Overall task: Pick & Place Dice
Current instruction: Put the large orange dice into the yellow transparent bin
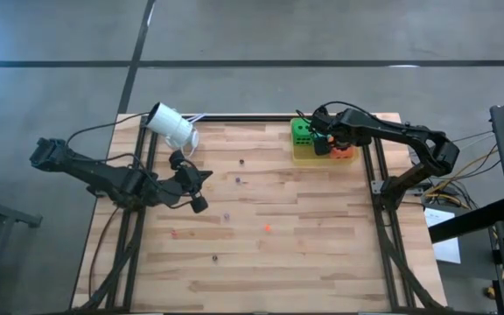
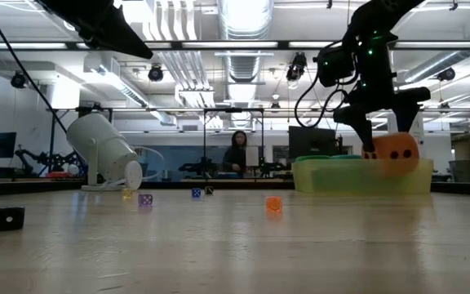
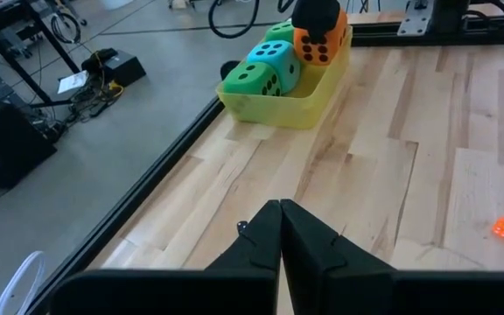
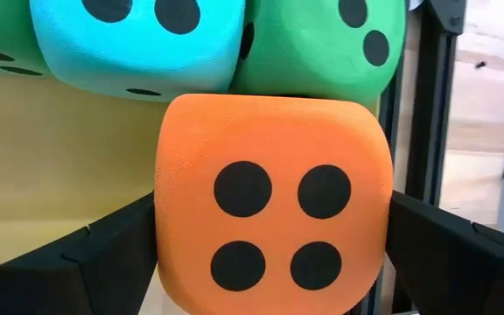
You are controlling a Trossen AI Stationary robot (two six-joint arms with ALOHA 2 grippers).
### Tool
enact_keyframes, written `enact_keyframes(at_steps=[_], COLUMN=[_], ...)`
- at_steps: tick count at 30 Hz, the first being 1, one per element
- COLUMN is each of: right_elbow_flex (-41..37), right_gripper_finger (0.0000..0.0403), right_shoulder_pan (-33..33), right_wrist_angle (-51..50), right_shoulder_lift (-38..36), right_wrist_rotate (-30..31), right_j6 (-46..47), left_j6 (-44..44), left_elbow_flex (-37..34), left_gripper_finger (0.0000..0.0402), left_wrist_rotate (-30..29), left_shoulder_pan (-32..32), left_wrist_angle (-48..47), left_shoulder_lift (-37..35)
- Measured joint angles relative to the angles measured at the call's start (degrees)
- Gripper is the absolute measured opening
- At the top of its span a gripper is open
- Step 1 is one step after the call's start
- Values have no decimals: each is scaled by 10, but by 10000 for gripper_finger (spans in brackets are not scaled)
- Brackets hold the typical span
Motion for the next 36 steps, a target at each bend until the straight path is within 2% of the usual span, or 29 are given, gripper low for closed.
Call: enact_keyframes(at_steps=[17,24,36], right_elbow_flex=[0,0,0], right_gripper_finger=[381,398,400], right_shoulder_pan=[0,0,3], right_wrist_angle=[-14,-15,-33], right_shoulder_lift=[0,0,-4], right_wrist_rotate=[8,12,12], right_j6=[9,6,27], left_j6=[0,0,0], left_elbow_flex=[0,0,0], left_gripper_finger=[12,12,12], left_wrist_rotate=[0,0,0], left_shoulder_pan=[0,0,0], left_wrist_angle=[-2,-2,-3], left_shoulder_lift=[0,0,0])
